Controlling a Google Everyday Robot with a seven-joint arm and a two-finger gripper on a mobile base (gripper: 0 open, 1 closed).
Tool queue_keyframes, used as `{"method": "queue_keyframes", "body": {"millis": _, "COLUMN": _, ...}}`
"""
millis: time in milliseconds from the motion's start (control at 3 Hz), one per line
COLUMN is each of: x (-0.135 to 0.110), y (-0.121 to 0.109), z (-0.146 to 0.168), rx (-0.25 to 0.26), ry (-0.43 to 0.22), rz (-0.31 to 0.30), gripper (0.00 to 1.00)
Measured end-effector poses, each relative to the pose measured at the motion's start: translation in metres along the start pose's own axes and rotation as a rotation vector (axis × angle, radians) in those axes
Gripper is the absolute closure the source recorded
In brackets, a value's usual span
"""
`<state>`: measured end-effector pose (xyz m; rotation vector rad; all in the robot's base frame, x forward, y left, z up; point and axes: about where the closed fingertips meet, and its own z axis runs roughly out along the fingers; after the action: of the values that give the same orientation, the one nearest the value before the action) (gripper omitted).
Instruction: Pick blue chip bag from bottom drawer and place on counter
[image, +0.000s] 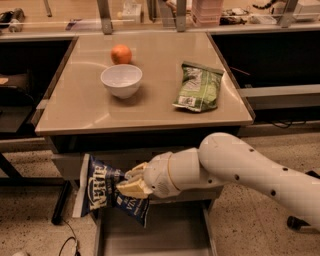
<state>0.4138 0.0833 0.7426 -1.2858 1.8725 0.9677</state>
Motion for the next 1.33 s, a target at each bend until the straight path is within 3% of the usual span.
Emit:
{"method": "queue_keyframes", "body": {"millis": 333, "x": -0.004, "y": -0.001, "z": -0.002, "rx": 0.002, "ry": -0.003, "rz": -0.005, "gripper": 1.00}}
{"method": "queue_keyframes", "body": {"millis": 667, "x": -0.037, "y": -0.008, "z": -0.006, "rx": 0.011, "ry": -0.027, "rz": -0.058, "gripper": 1.00}}
{"method": "queue_keyframes", "body": {"millis": 1333, "x": -0.148, "y": -0.029, "z": -0.029, "rx": 0.030, "ry": -0.049, "rz": -0.226, "gripper": 1.00}}
